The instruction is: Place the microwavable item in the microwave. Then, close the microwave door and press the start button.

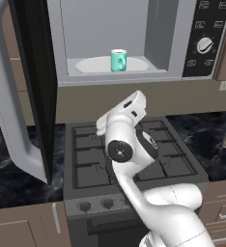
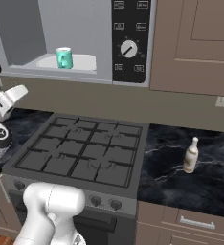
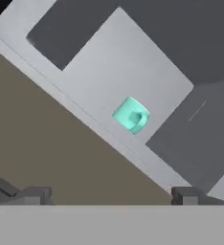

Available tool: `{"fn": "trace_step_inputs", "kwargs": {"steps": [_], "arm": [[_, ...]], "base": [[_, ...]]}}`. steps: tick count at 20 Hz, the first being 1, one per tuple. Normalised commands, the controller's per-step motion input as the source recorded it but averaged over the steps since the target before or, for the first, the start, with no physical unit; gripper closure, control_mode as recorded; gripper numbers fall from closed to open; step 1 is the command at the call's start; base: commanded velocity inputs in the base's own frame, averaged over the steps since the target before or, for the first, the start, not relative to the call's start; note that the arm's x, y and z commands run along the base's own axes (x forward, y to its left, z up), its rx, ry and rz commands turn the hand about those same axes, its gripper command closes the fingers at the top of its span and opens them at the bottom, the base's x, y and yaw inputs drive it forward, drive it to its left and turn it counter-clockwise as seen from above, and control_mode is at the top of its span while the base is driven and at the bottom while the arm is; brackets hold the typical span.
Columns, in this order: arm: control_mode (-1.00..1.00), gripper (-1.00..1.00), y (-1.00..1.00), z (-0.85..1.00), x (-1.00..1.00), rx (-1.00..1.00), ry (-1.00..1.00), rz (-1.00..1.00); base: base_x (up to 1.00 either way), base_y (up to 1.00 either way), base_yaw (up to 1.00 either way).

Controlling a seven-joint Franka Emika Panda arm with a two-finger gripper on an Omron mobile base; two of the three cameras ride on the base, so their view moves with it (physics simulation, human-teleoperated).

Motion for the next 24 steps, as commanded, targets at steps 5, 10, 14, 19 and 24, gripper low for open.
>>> {"fn": "trace_step_inputs", "kwargs": {"steps": [5, 10, 14, 19, 24], "arm": [[-1.0, -1.0, 0.68, -0.45, -0.42, -0.36, -0.36, -0.06], [-1.0, -1.0, 0.86, 0.02, -0.59, -0.14, -0.29, -0.06], [-1.0, -1.0, 1.0, 0.03, -0.46, -0.11, -0.06, -0.21], [-1.0, -1.0, 0.96, -0.37, -0.1, -0.22, 0.0, -0.27], [-1.0, -1.0, 0.99, -0.07, -0.05, -0.17, 0.02, -0.33]], "base": [[0.0, 0.0, 0.0], [0.0, 0.0, 0.0], [0.0, 0.0, 0.0], [0.0, 0.0, 0.0], [0.0, 0.0, 0.0]]}}
